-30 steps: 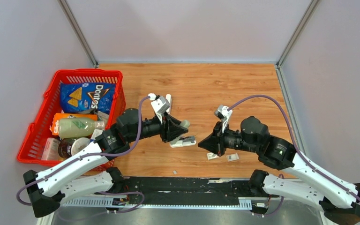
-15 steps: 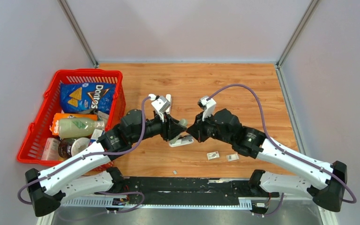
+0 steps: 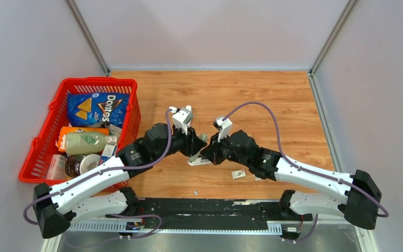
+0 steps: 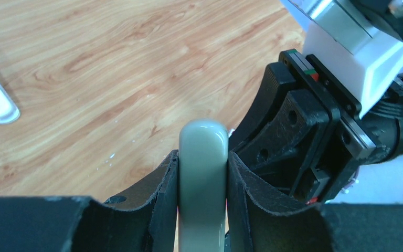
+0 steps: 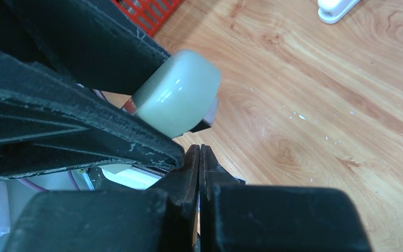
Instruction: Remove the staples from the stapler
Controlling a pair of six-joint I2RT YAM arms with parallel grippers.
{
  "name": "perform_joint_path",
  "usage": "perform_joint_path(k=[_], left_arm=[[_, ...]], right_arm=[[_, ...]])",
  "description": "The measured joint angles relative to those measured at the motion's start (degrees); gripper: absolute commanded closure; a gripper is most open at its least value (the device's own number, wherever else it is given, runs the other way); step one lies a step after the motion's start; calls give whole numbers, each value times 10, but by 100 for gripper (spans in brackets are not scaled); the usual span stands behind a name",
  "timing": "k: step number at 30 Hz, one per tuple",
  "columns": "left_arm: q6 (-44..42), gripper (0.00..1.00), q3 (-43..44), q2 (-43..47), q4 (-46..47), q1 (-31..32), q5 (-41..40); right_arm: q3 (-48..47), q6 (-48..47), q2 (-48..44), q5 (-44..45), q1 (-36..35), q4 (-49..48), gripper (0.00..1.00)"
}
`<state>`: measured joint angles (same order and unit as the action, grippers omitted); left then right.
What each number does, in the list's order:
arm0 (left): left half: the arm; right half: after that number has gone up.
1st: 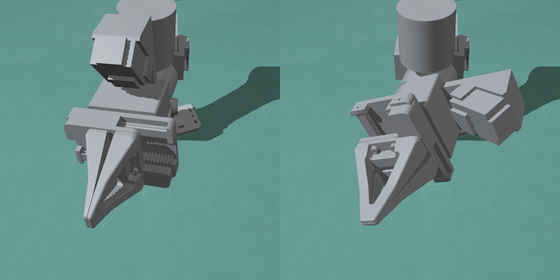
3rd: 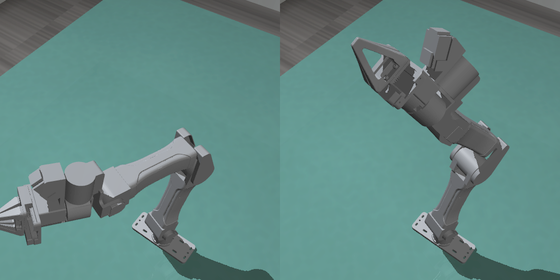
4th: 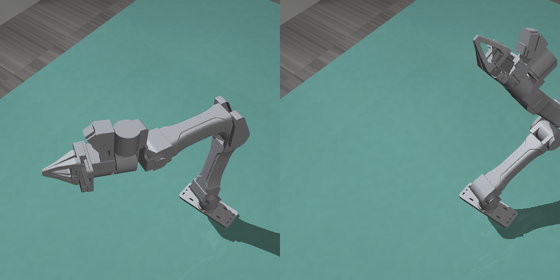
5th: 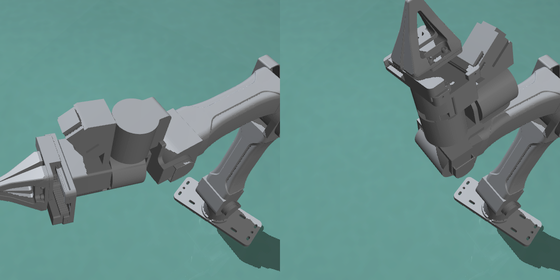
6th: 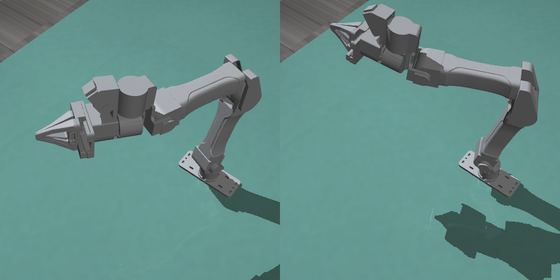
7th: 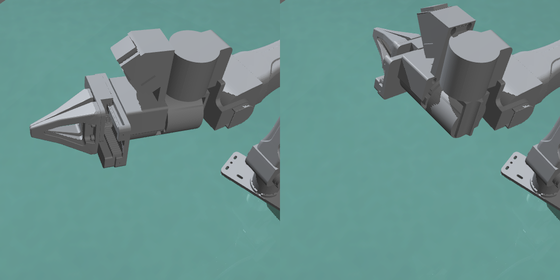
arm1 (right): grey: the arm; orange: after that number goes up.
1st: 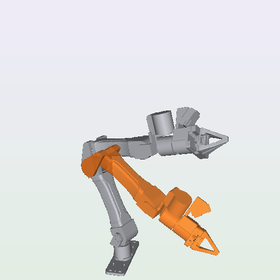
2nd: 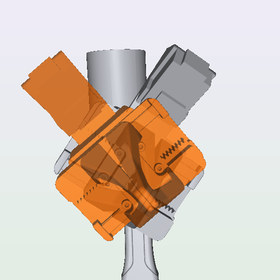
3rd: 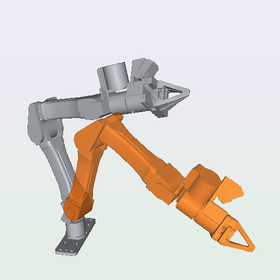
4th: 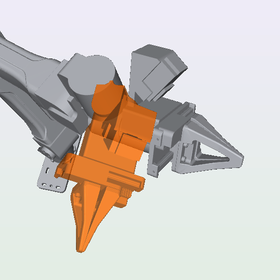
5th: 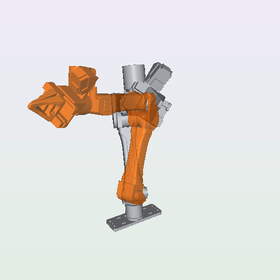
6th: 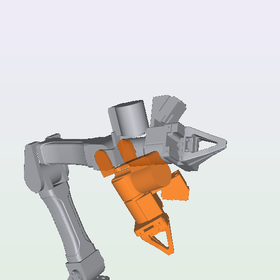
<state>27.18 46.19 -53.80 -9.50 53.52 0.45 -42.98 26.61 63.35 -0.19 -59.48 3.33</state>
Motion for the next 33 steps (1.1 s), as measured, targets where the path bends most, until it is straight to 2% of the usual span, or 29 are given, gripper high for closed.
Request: perform_joint_path(k=[7, 17, 33], left_arm=[[23, 100, -1, -28, -23, 0, -34], [49, 100, -4, -74, -49, 1, -71], [69, 100, -4, -127, -64, -7, -92]], right_arm=[[59, 23, 19, -12, -10, -90, 100], [156, 68, 78, -50, -19, -282, 100], [178, 88, 196, -115, -22, -481, 100]])
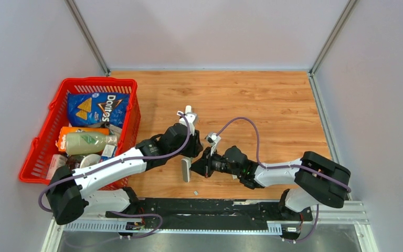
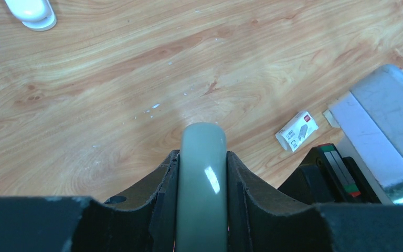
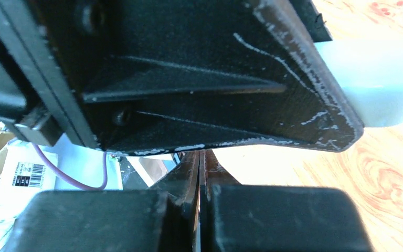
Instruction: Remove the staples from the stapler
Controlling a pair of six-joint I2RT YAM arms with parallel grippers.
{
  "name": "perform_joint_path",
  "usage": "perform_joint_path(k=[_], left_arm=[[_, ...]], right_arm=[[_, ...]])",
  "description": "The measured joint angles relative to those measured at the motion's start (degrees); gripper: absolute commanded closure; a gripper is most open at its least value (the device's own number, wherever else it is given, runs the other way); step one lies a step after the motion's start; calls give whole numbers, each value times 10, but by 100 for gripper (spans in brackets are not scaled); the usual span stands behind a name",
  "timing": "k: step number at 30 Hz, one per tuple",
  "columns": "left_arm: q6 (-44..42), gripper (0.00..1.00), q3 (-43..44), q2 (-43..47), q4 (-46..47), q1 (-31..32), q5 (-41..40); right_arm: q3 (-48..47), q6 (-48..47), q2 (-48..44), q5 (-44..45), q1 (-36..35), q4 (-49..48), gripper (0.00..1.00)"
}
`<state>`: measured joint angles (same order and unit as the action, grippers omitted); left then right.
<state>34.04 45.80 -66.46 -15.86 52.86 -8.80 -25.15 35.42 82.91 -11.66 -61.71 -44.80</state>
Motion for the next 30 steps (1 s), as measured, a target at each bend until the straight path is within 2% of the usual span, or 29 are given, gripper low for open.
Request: perform_joint_path(k=[30], left_arm=[[2, 100, 5, -15, 0, -16, -9]], right_arm=[[0, 8, 4, -18, -4, -21, 100]])
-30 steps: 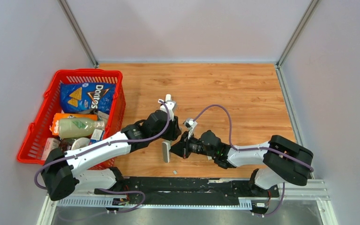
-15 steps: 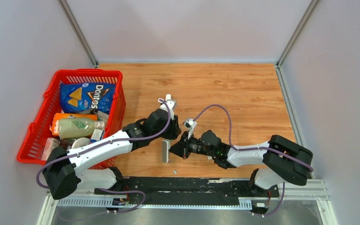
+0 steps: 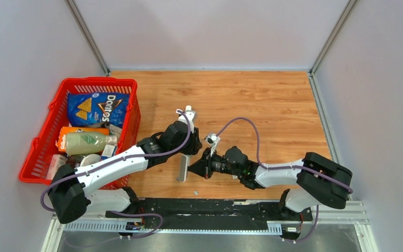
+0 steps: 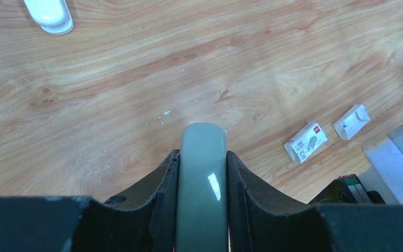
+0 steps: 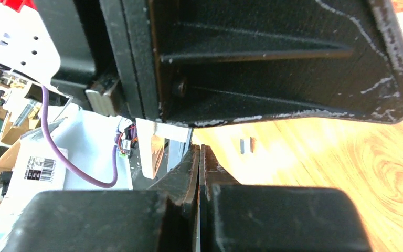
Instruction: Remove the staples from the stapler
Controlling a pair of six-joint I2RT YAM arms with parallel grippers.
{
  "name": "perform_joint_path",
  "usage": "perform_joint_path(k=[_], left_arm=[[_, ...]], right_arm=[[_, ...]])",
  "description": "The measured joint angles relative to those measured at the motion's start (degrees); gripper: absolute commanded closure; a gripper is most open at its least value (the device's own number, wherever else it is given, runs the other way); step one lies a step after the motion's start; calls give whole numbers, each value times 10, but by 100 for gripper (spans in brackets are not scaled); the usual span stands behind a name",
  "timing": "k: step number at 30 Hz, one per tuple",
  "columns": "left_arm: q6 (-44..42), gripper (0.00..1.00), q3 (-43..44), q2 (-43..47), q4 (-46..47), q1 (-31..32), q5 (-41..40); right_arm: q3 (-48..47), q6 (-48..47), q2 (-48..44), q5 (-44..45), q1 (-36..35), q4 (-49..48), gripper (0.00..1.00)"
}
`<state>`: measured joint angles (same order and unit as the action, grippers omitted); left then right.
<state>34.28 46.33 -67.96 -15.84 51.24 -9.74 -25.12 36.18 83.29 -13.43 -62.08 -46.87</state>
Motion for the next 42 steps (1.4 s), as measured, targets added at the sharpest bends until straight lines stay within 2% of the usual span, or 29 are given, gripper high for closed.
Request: perform_joint_path(k=[9, 19, 22, 26, 32, 35, 42], left_arm=[[-14, 100, 38, 4, -4, 0, 9], [-29, 100, 106, 31, -31, 0, 22], [-31, 100, 112, 42, -28, 0, 16], [-33, 100, 110, 61, -10, 0, 4], [-47, 100, 68, 100, 73, 0, -21], [-70, 100, 30, 103, 156, 0, -30], [-105, 100, -45, 40, 337, -1, -43]], right_arm=[[-6, -36, -147, 63, 0, 155, 100], [-49, -89, -330, 212, 0, 406, 100], [-50, -90, -357, 213, 1, 452, 100], [-51, -86, -364, 170, 1, 485, 100], [-51, -73, -354, 101, -6, 509, 100], [-50, -65, -356, 88, -14, 510, 100], [-50, -53, -361, 84, -30, 509, 100]])
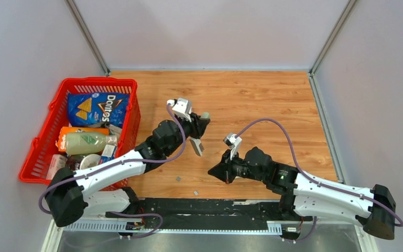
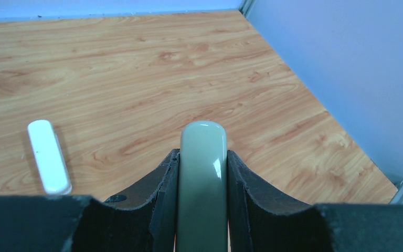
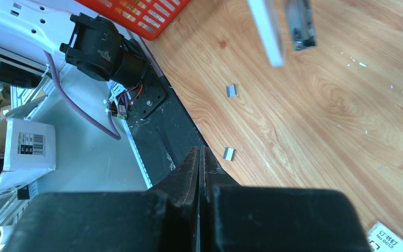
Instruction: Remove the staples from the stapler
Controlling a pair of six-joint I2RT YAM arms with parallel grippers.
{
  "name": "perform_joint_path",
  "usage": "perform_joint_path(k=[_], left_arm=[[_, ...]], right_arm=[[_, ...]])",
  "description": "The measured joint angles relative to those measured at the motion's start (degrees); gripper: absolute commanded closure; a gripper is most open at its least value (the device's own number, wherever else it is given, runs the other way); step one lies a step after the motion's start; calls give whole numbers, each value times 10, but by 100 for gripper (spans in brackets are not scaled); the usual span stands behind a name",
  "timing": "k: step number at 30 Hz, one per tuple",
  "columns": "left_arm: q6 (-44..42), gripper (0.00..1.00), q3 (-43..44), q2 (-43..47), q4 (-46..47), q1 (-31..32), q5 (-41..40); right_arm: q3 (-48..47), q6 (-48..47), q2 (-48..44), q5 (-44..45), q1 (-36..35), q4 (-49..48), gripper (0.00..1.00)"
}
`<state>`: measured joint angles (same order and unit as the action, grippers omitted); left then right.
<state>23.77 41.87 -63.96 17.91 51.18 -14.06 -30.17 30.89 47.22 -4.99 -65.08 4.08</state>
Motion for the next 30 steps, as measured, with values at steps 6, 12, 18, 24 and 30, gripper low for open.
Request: perform_joint_path(k=[6, 12, 18, 24, 30], left_arm=[[5, 100, -14, -33, 86, 1, 0], [21, 100, -10, -26, 100, 7, 2], [23, 100, -7, 33, 62, 13, -2], [33, 100, 3, 93, 43, 13, -9], [42, 100, 15, 109, -9, 13, -17]], right_arm=[[-2, 8, 24, 1, -8, -24, 100], [-3, 10, 82, 4, -8, -81, 100], [-5, -10, 96, 6, -16, -118, 100], [-28, -36, 103, 21, -17, -121, 100], [-37, -62, 113, 45, -17, -130, 100]])
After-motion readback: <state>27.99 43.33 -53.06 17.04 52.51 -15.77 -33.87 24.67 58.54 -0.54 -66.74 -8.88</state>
